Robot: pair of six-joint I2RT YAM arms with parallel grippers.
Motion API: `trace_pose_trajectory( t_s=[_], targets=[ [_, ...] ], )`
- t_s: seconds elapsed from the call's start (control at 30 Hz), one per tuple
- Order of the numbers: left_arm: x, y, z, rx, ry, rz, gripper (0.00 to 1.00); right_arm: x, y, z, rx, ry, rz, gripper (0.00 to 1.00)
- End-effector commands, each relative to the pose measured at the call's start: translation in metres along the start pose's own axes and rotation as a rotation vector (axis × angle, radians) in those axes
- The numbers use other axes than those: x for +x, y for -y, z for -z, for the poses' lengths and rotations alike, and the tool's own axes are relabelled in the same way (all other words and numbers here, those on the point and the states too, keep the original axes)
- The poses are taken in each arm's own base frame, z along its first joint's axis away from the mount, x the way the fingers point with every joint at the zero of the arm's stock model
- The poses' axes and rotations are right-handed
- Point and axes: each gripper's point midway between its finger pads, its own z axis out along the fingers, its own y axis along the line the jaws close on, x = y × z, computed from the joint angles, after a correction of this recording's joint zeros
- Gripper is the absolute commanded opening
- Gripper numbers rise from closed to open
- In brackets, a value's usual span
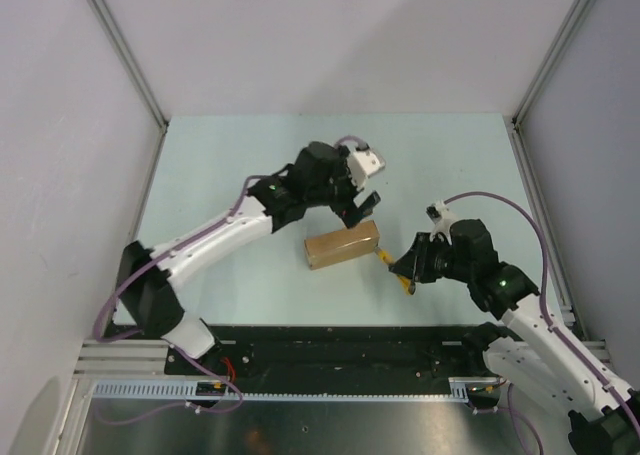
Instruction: Unpack the express box
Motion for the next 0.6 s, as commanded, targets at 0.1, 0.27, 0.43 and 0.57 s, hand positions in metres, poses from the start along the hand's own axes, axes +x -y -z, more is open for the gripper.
trace_pose_trajectory(
  t_s=[0.1,0.27,0.43,0.57],
  targets=[
    [-0.092,-0.013,0.097,0.23,0.291,0.438,0.99,-0.027,-0.101,0.037,-0.502,0.064,0.189,0.0],
    [-0.089,0.026,0.136,0.401,0.313,0.459,1.0,-0.035,-0.143,0.058,-0.732,0.061,0.25,0.0],
    [-0.066,0.076,0.164,0.634,0.237,0.585,0.97,-0.03,-0.165,0.07,-0.829,0.015,0.32,0.0],
    [-0.054,0.103,0.19,0.71,0.22,0.612,0.93,-0.023,-0.175,0.071,-0.864,-0.02,0.348,0.0]
  ],
)
